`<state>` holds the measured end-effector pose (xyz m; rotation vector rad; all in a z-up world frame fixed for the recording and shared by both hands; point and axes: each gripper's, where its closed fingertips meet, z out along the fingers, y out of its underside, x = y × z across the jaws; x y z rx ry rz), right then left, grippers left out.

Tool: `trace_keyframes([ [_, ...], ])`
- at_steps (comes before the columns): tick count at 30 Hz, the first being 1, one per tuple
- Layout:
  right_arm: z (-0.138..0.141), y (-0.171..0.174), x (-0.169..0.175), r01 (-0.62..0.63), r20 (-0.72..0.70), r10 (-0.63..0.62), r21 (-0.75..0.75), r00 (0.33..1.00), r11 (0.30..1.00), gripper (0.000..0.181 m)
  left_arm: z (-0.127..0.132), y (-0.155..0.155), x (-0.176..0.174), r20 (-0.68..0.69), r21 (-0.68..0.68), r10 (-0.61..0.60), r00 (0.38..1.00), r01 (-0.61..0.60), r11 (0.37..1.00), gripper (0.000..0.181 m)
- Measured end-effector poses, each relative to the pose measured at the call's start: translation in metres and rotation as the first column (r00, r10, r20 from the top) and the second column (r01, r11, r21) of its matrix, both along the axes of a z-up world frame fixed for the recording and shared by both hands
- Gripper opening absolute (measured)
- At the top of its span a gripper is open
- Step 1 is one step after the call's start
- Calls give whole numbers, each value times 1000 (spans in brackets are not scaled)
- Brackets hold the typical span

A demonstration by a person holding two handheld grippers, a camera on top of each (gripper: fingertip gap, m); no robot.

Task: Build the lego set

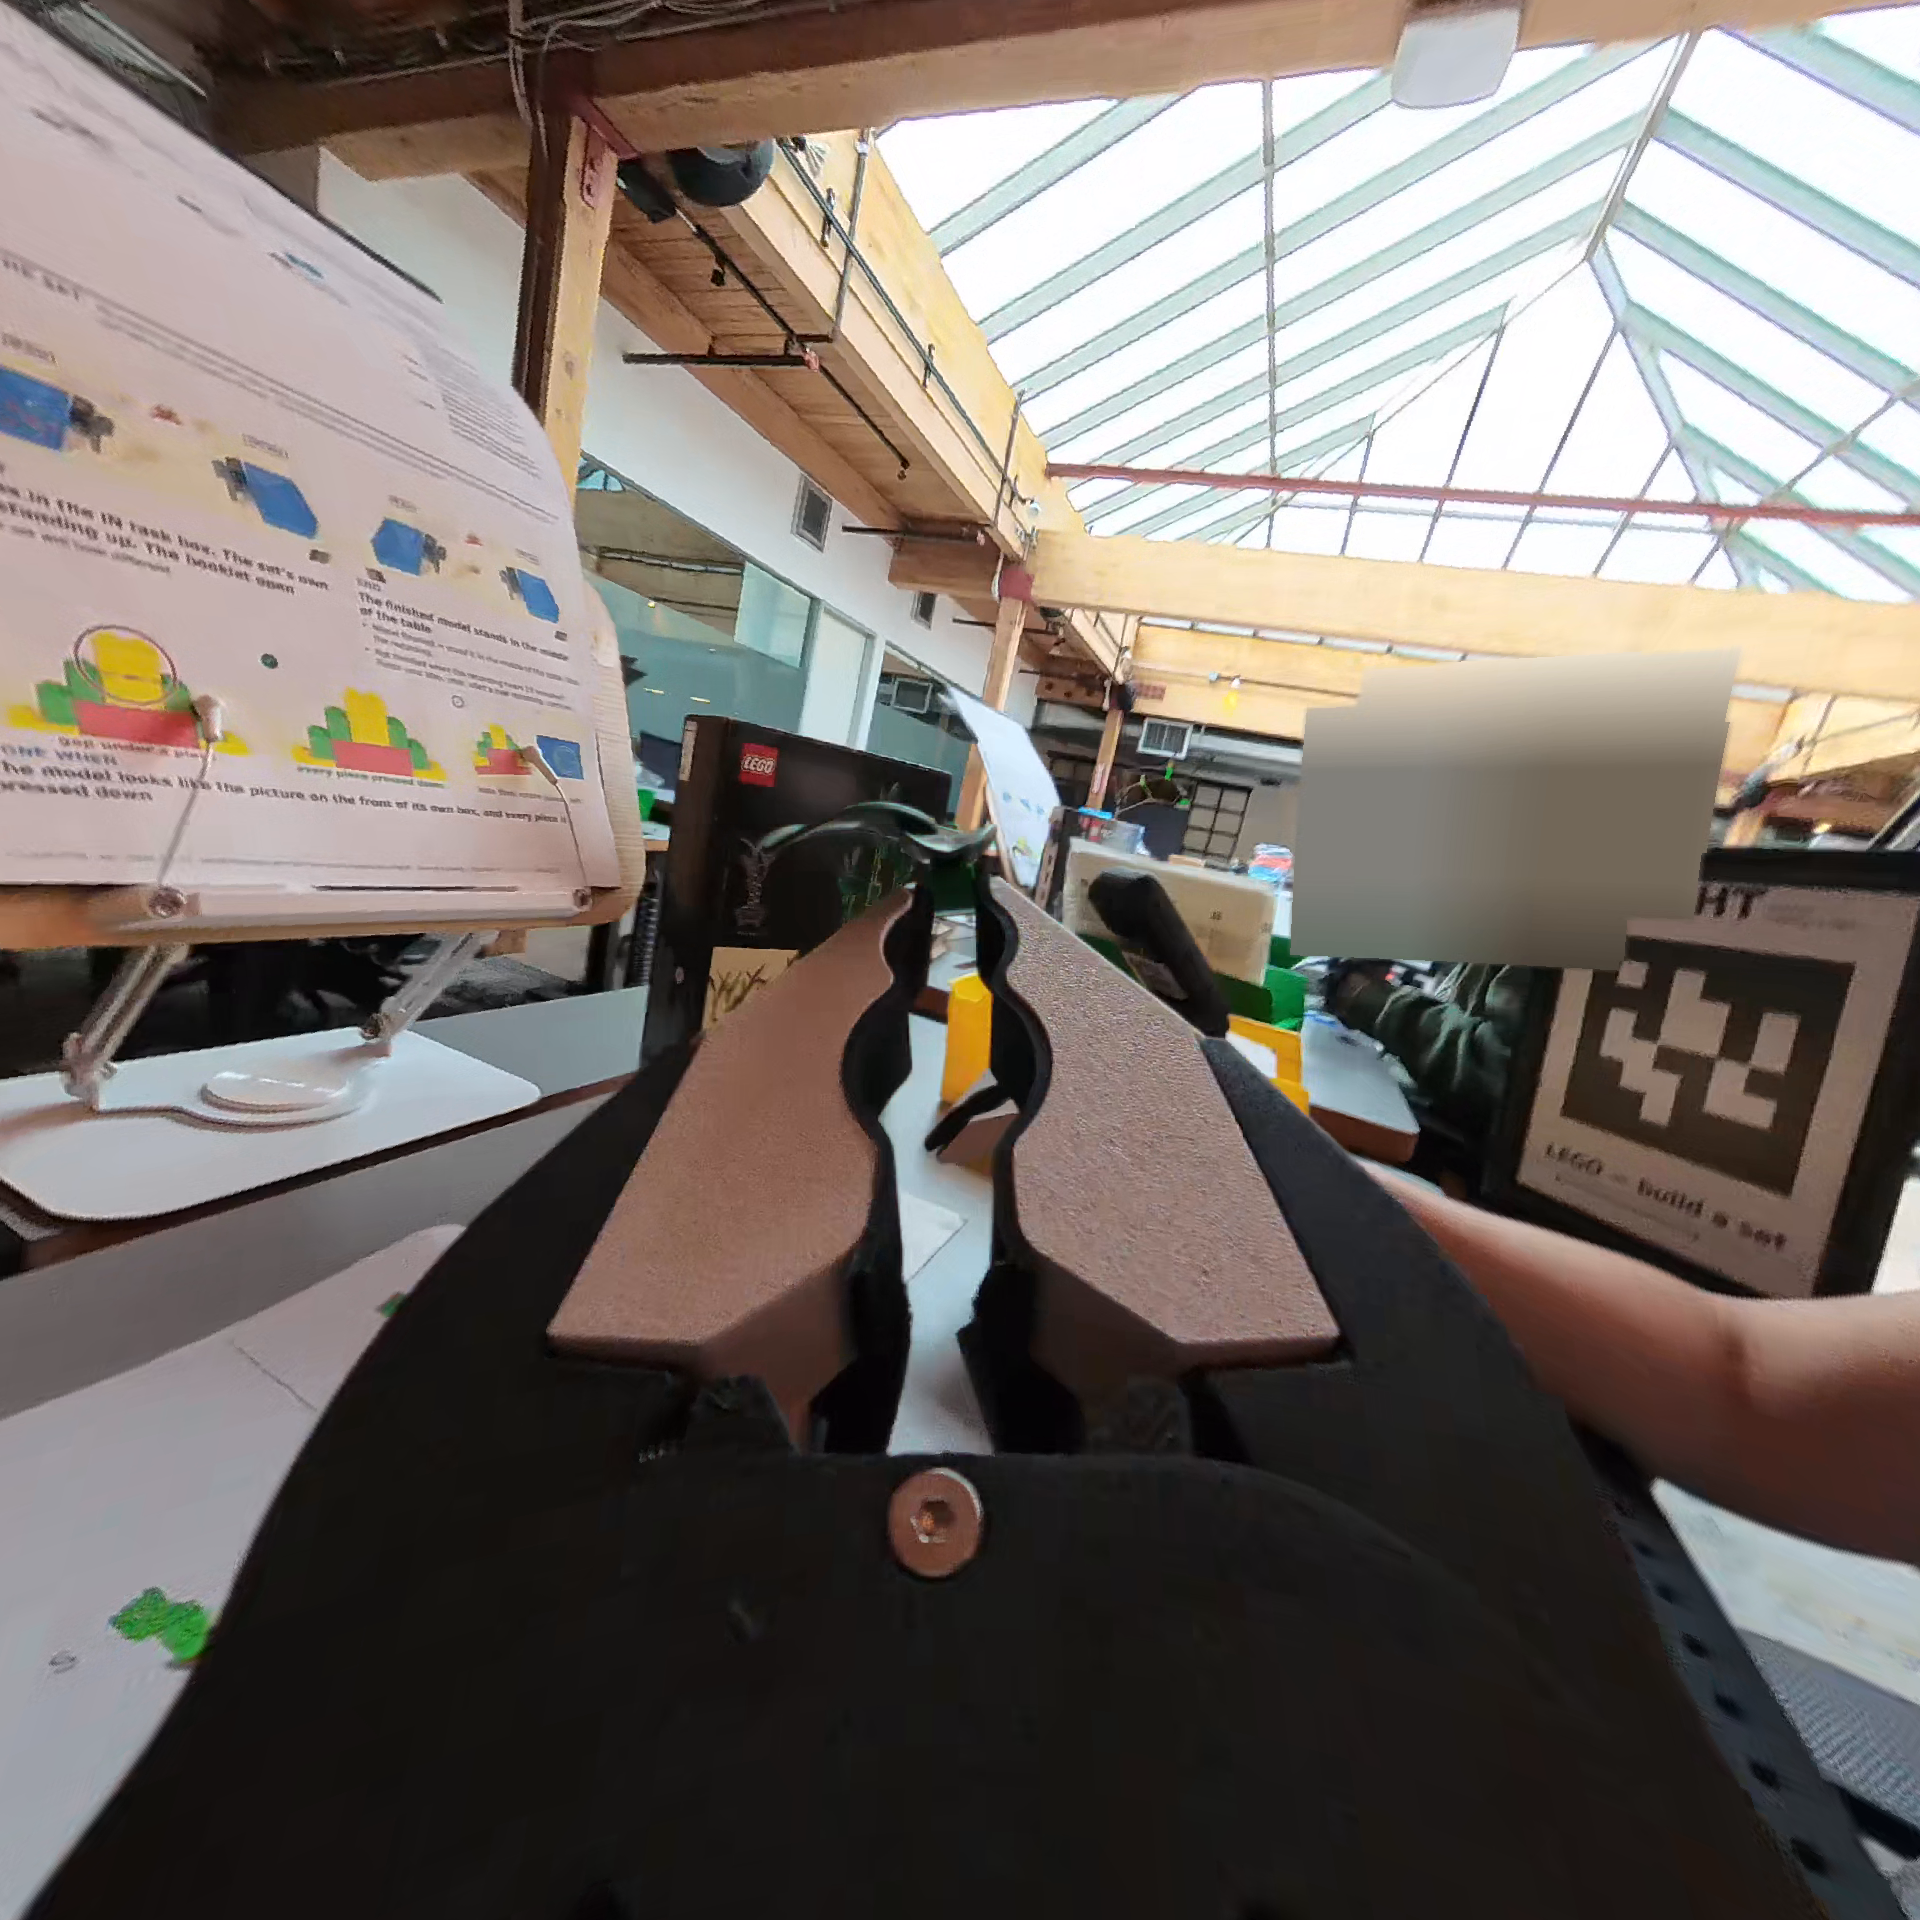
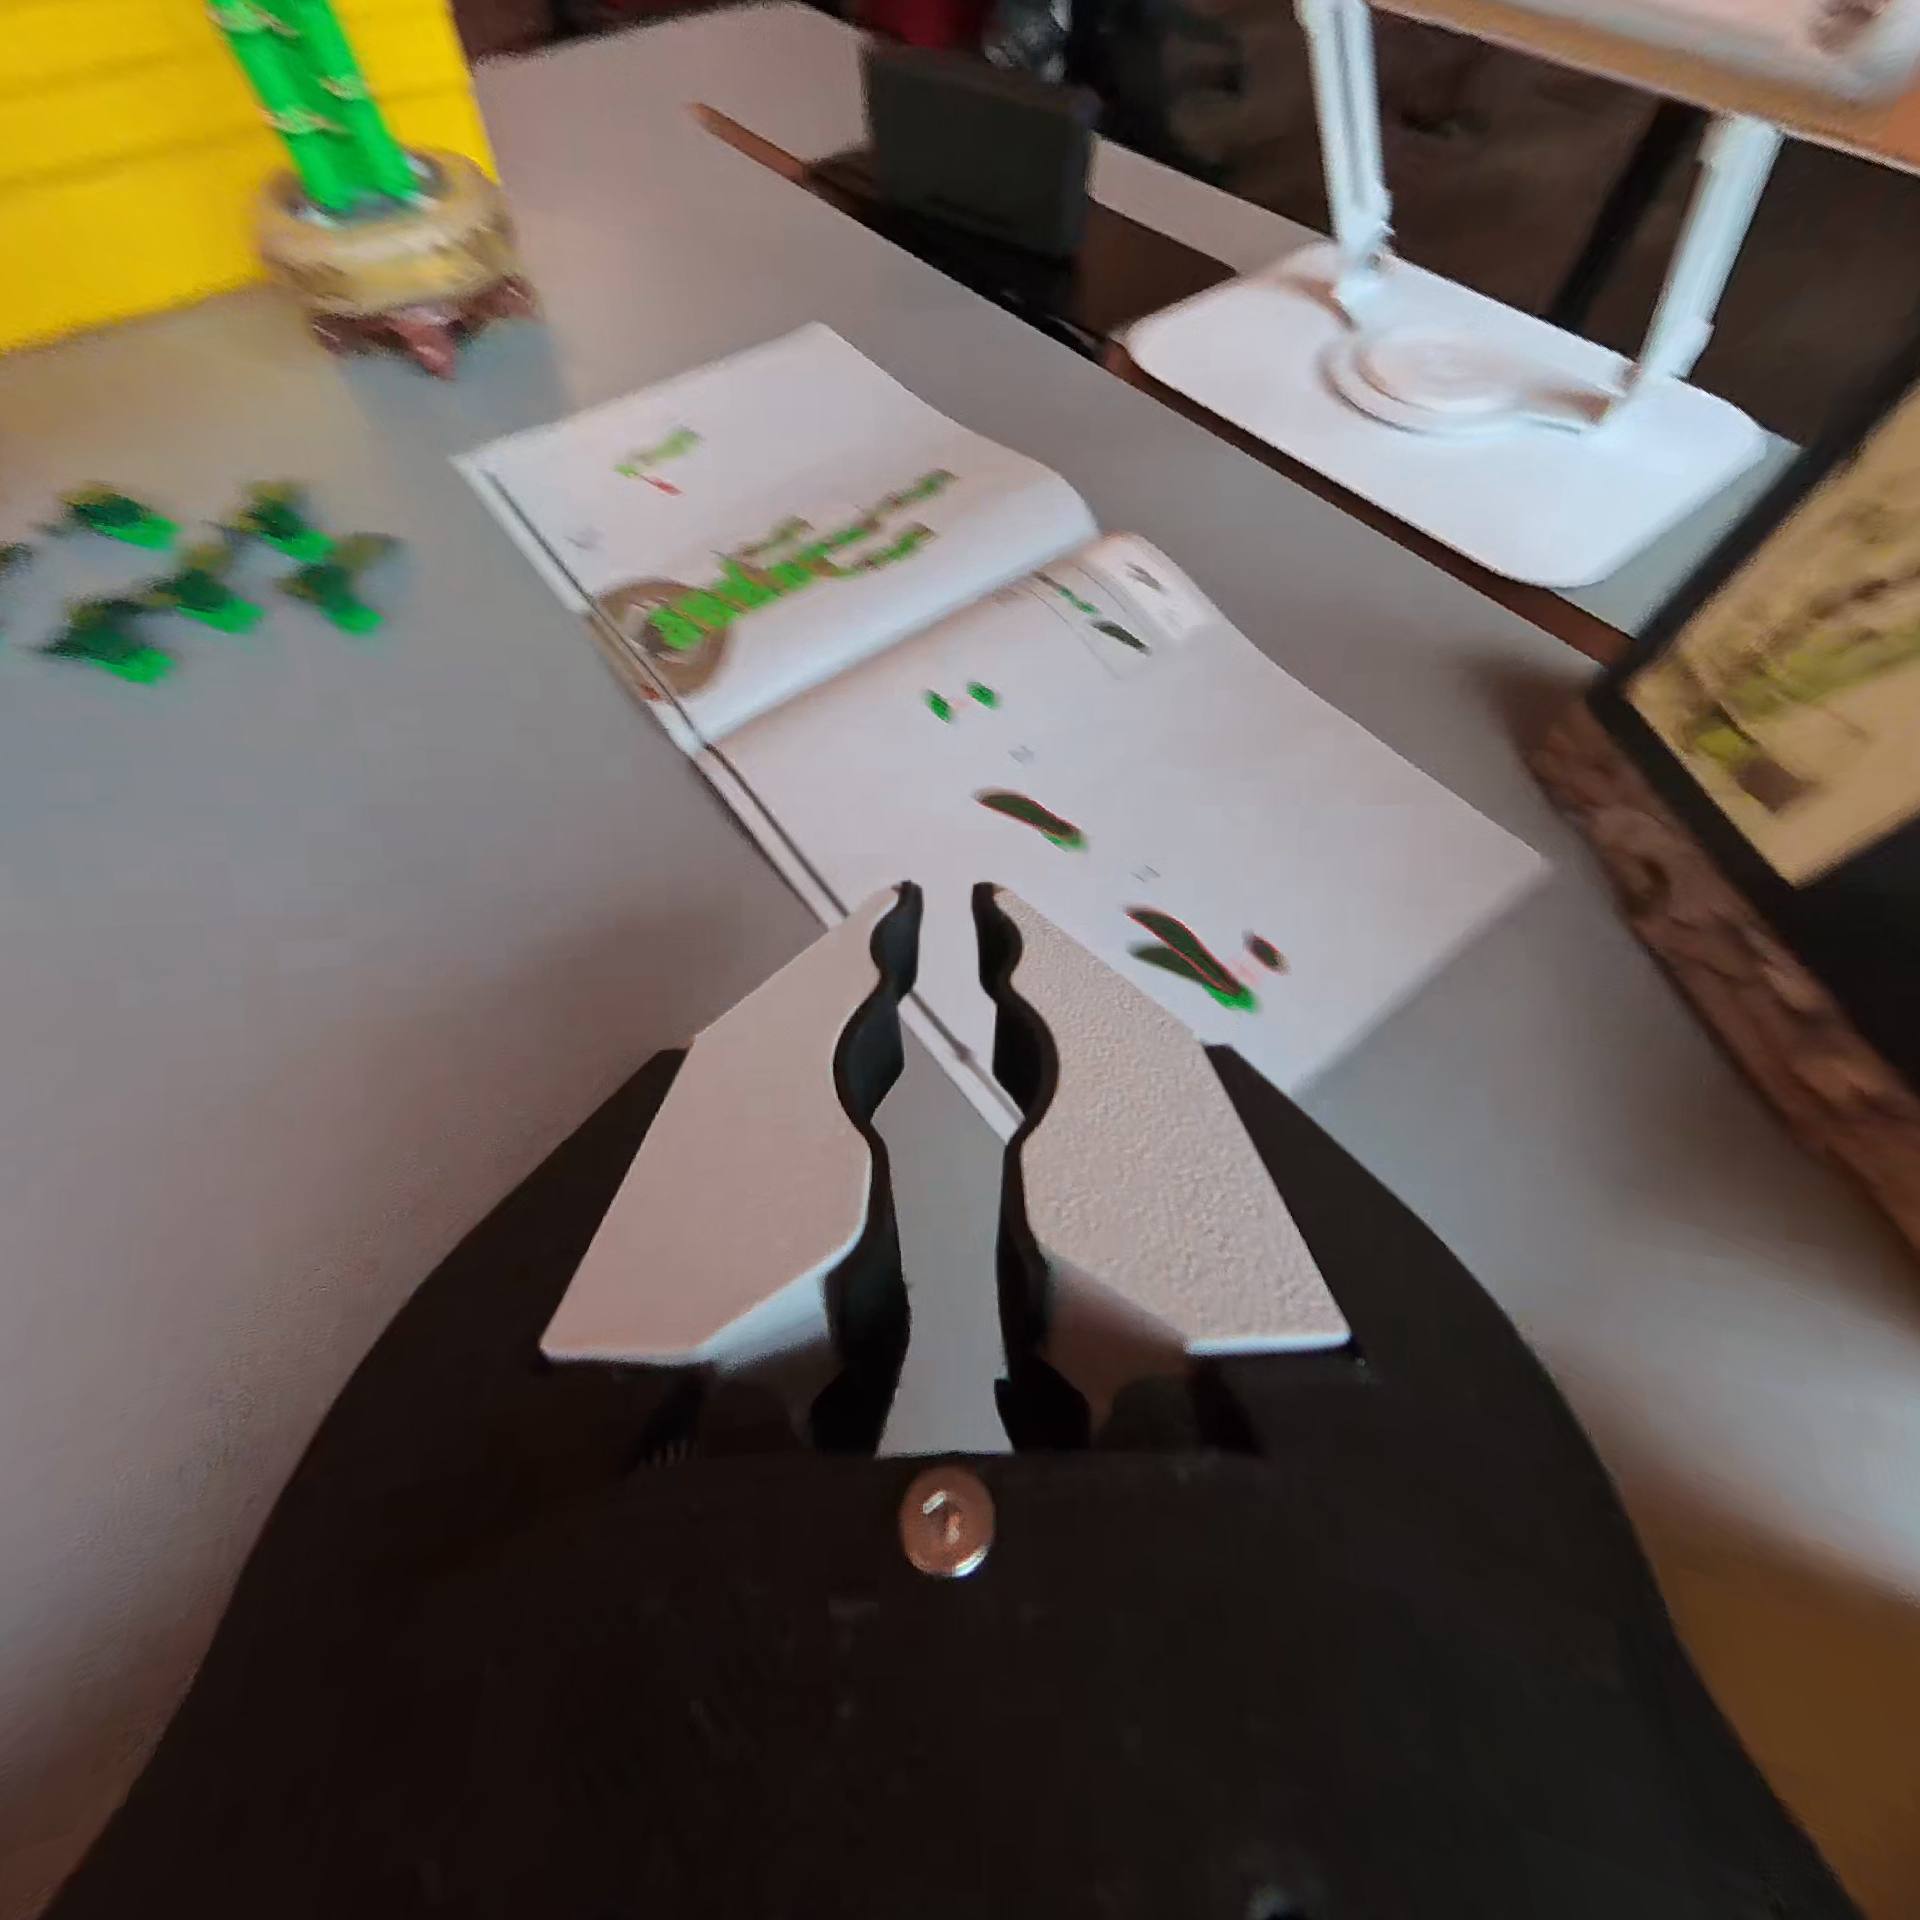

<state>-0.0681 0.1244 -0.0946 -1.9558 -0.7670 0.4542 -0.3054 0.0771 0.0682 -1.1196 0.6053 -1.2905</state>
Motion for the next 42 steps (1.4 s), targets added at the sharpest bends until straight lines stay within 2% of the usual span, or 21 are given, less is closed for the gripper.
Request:
trace_keyframes([
  [6,-16,10,56,124,170,-134,67,976,990,0,1,0,0,37,-50,-65,997,67,996,6],
  [9,-16,15,77,255,157,-257,30,954,966,0,-4,-11,14,-8,-43,-127,992,127,991,6],
  [12,-11,16,84,306,82,-305,-2,949,952,0,-19,-24,38,-90,-53,-202,975,198,979,5],
  [16,-15,16,87,309,62,-308,-21,949,951,0,-36,-39,62,-179,-57,-258,949,252,966,6],
  [23,-27,15,84,287,113,-280,-48,953,957,0,-57,-50,79,-344,21,-216,914,237,971,5],
  [32,-43,14,76,256,199,-238,-73,951,964,0,-63,-52,84,-375,32,-213,902,242,970,5],
  [42,-50,13,75,251,213,-226,-97,951,963,0,-62,-52,83,-361,44,-208,909,239,970,5],
])
